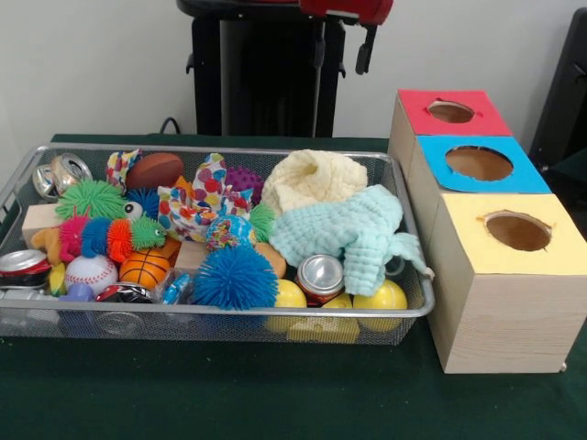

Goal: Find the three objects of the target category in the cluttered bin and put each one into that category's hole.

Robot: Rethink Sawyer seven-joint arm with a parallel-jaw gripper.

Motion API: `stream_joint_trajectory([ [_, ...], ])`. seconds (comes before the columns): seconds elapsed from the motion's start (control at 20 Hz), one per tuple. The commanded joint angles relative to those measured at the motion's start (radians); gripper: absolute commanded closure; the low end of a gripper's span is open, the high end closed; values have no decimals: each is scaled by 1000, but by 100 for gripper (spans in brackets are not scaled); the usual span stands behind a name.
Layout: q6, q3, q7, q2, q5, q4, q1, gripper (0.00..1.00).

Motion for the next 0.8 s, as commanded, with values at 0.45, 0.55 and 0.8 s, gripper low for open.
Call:
stream_joint_trajectory([
  [0.45, -79, -15, 85, -32, -44, 34, 7, 0],
  [0.55, -86, -11, 77, -32, -43, 42, 0, 0],
  [0.8, -89, -7, 76, -37, -41, 51, 2, 0],
])
